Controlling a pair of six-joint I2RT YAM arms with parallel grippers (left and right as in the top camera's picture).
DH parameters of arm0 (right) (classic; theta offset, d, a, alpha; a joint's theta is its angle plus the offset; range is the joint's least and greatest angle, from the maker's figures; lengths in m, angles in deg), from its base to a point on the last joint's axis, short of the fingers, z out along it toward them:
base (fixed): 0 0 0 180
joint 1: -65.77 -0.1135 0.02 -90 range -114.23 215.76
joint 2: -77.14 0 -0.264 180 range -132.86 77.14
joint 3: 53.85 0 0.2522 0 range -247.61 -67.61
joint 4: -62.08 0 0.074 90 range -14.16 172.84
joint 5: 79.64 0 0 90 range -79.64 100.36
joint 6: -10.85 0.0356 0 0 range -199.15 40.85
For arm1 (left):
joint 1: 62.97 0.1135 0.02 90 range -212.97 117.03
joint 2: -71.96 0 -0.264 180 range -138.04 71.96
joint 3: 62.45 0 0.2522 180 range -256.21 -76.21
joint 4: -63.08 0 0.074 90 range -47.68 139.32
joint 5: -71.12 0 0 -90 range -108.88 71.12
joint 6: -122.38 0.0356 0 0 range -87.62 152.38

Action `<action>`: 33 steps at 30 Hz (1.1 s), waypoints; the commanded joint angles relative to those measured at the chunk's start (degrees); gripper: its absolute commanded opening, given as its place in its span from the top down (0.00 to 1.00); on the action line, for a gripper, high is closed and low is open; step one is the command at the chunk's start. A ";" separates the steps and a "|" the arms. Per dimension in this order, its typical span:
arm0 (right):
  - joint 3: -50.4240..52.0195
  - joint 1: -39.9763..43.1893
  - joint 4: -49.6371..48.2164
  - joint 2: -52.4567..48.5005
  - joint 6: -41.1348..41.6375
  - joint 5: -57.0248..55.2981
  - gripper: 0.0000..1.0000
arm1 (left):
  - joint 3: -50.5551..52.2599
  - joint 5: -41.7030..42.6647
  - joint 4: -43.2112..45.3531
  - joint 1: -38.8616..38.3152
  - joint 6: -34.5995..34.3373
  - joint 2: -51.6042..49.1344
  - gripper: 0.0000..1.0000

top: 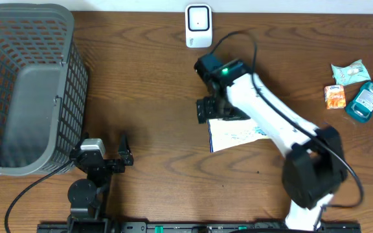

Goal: Scan the item barcode

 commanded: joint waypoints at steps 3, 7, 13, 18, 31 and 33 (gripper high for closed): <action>0.66 0.68 14.80 9.55 57.57 -14.56 0.01 | 1.07 -0.09 -1.75 -0.13 -0.31 0.15 0.02; 8.07 0.22 11.15 10.51 69.66 -13.70 0.01 | 1.07 -0.09 -1.75 -0.13 -0.31 0.15 0.02; 20.83 0.24 -11.23 10.14 60.61 -13.55 0.01 | 1.07 -0.11 -1.75 -0.13 -0.31 0.15 0.02; 27.69 0.24 -19.54 10.12 60.57 -15.69 0.01 | 1.07 -0.09 -1.75 -0.13 -0.31 0.15 0.02; 48.09 6.32 -50.07 9.97 44.59 -17.25 0.42 | 1.07 -0.09 -1.75 -0.13 -0.31 0.15 0.02; 48.06 8.15 -49.72 9.97 39.50 -12.81 0.88 | 1.07 -0.09 -1.75 -0.13 -0.31 0.15 0.02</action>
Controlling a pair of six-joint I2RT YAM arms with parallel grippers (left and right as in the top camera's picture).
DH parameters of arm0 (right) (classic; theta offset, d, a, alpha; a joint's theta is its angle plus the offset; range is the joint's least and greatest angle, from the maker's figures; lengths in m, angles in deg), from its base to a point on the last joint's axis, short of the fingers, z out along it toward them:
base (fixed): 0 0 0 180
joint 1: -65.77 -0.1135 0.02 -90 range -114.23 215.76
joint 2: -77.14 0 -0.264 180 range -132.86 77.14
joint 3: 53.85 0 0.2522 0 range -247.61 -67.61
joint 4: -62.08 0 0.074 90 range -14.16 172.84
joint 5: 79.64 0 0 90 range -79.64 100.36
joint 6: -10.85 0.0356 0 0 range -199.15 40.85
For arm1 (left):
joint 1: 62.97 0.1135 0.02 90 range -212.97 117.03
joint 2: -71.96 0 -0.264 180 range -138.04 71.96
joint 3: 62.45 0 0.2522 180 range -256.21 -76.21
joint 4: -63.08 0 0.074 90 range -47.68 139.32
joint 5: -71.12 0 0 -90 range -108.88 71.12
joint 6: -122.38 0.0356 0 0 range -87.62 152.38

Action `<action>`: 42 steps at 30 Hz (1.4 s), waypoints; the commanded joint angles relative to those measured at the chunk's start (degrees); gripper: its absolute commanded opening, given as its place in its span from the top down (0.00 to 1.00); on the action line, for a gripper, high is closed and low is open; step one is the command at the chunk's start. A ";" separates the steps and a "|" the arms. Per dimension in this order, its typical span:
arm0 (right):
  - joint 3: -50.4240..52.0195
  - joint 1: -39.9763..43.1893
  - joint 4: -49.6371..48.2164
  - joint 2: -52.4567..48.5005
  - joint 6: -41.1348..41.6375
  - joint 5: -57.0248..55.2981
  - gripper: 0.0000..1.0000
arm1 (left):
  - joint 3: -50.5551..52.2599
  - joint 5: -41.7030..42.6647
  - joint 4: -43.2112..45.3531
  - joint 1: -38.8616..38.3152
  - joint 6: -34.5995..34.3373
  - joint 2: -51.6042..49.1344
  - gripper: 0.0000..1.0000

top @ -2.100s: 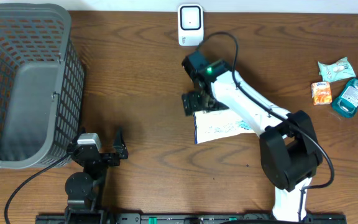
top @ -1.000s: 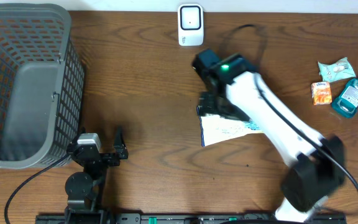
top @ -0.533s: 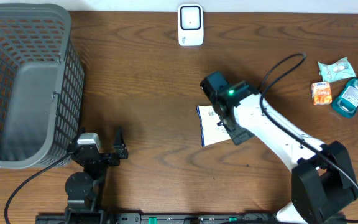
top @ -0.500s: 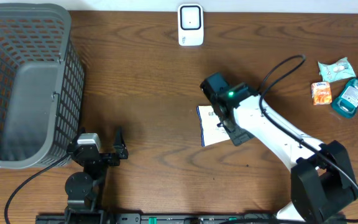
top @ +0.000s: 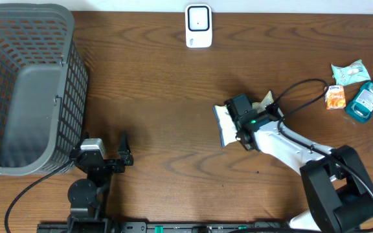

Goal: Scan the item barcode

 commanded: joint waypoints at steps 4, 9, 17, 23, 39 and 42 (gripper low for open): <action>1.53 3.74 4.09 -1.33 -16.24 12.13 0.99 | 1.07 -0.09 -1.73 -0.13 -0.31 0.15 0.02; -11.19 4.28 22.64 1.99 -28.44 21.11 0.99 | 1.07 -0.09 -1.73 -0.13 -0.31 0.15 0.02; -32.96 4.33 50.16 2.25 -52.50 39.34 0.98 | 1.07 -0.09 -1.73 -0.13 -0.31 0.15 0.02; -35.67 4.33 55.12 2.64 -52.52 57.42 0.99 | 1.07 -0.09 -1.73 -0.13 -0.31 0.15 0.02; -35.63 7.32 25.68 0.24 -35.19 71.28 0.98 | 1.07 -0.09 -1.73 -0.13 -0.31 0.15 0.02; -35.74 6.93 19.28 0.55 -52.15 68.72 0.99 | 1.07 -0.09 -1.73 -0.13 -0.31 0.15 0.02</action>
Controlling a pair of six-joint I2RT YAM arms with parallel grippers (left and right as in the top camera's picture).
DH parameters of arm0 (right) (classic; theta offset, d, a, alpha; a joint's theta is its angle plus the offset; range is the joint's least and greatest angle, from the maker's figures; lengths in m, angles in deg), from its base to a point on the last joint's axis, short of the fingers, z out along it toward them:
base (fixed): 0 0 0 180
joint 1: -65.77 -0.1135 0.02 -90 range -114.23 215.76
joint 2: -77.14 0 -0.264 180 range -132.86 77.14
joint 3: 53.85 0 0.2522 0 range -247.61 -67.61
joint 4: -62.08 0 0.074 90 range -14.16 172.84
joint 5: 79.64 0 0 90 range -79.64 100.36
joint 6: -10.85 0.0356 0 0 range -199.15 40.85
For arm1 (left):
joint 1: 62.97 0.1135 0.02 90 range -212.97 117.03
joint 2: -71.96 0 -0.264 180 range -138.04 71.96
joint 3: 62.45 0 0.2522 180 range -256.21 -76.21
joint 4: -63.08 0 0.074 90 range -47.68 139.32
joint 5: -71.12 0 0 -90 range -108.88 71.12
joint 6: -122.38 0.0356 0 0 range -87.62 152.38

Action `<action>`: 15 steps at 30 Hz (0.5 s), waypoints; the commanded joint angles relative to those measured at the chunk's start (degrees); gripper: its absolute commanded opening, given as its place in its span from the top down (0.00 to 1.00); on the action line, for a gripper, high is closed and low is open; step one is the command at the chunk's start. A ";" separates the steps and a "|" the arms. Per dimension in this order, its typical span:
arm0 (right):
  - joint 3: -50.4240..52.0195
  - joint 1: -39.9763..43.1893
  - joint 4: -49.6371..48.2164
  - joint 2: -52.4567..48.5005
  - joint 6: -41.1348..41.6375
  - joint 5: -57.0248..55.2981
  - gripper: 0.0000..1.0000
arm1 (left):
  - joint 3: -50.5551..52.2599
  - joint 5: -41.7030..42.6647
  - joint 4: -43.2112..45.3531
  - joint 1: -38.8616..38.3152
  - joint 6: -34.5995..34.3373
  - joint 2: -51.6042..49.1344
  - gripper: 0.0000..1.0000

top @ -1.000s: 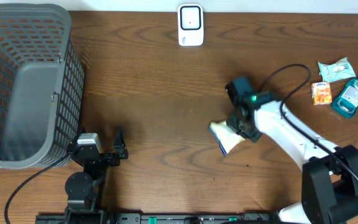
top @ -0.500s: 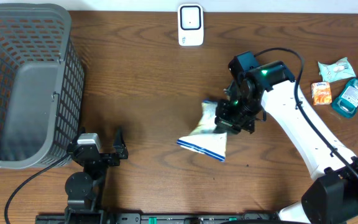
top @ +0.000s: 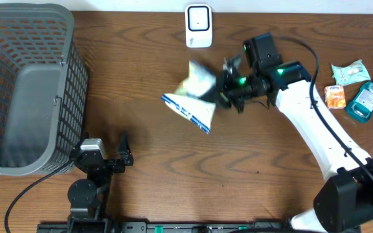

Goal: Scan the item barcode

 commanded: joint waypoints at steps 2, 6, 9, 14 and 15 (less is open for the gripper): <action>-1.40 -0.04 -2.23 0.46 -25.90 3.74 0.99 | 1.09 -0.09 -1.73 -0.13 -0.31 0.15 0.02; -3.04 1.49 12.33 0.79 -46.49 4.44 0.99 | 1.09 -0.09 -1.73 -0.13 -0.31 0.15 0.02; -4.17 1.75 18.53 0.79 -49.31 -3.30 0.99 | 1.09 -0.11 -1.73 -0.13 -0.31 0.15 0.02; -5.64 1.64 20.31 0.79 -51.32 -5.60 0.99 | 1.09 -0.09 -1.73 -0.13 -0.31 0.15 0.02; -5.64 1.66 20.26 0.76 -48.61 -5.42 0.99 | 1.09 -0.11 -1.73 -0.13 -0.31 0.15 0.02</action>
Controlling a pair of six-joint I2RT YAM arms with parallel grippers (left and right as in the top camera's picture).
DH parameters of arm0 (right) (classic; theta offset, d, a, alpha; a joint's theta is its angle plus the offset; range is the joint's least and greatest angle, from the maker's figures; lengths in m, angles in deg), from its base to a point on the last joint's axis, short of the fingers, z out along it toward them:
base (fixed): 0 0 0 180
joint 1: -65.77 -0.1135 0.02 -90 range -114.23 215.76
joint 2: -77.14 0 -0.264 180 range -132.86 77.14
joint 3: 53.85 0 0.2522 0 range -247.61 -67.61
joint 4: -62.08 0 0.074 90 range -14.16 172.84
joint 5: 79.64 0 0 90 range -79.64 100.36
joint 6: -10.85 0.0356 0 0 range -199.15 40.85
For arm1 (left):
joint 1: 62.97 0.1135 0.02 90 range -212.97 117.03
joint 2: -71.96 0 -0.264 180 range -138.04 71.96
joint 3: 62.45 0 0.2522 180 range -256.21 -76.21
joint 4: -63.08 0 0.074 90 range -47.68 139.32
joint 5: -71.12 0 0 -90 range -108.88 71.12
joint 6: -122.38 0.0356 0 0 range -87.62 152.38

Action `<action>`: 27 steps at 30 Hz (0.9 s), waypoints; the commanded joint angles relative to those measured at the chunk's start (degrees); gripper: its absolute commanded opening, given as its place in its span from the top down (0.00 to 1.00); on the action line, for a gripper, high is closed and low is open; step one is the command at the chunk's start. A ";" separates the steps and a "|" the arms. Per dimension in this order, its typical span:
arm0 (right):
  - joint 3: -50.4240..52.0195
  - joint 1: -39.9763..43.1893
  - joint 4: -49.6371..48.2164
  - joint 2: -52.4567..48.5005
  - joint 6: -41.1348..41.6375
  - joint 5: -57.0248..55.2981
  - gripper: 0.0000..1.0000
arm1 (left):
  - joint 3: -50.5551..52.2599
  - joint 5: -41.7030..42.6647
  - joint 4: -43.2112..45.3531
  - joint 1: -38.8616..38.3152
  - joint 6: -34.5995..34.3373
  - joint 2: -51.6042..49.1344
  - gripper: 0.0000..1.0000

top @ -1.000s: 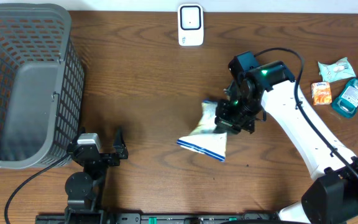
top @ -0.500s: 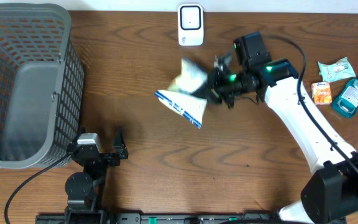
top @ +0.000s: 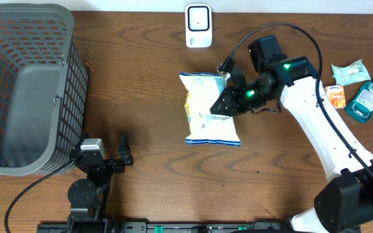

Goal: Scan the item barcode

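Observation:
A white and blue snack bag (top: 210,110) hangs in the air over the table's middle, broad face up, below the white barcode scanner (top: 199,26) at the far edge. My right gripper (top: 227,97) is shut on the bag's right edge, its arm reaching in from the lower right. My left gripper (top: 123,150) rests near the front left, far from the bag, fingers apart and nothing between them.
A large grey mesh basket (top: 28,90) fills the far left. At the right edge lie a teal packet (top: 348,71), a small orange pack (top: 335,96) and a blue bottle (top: 366,98).
The bag has turned from an edge-on, tilted pose to lying broad face up and sits slightly further right. My right gripper still holds it, shifted a little lower.
My right gripper was down on the bag lying on the table's middle. Then it held the bag's end a little to the right. Later the bag was lifted and tilted below the scanner, and now it hangs flat there. The left arm has stayed parked.

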 commanded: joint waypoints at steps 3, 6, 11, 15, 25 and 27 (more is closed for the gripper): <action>-2.47 0.63 -0.04 -0.13 14.36 3.45 0.99 | 1.09 -0.11 -1.73 -0.13 -0.31 0.15 0.02; -2.47 1.22 -2.36 -1.66 22.10 12.26 0.99 | 1.09 -0.09 -1.73 -0.13 -0.31 0.15 0.02; -2.47 3.13 -21.73 -7.48 48.02 24.30 0.99 | 1.09 -0.09 -1.73 -0.13 -0.31 0.15 0.02; -2.47 3.37 -58.82 -16.55 84.65 32.37 0.99 | 1.09 -0.09 -1.73 -0.13 -0.31 0.15 0.02; -3.10 2.47 -104.87 -25.27 116.45 28.09 0.98 | 1.09 -0.09 -1.73 -0.13 -0.31 0.15 0.02; -3.10 1.90 -109.55 -25.24 116.48 29.79 0.98 | 1.09 -0.09 -1.73 -0.13 -0.31 0.15 0.02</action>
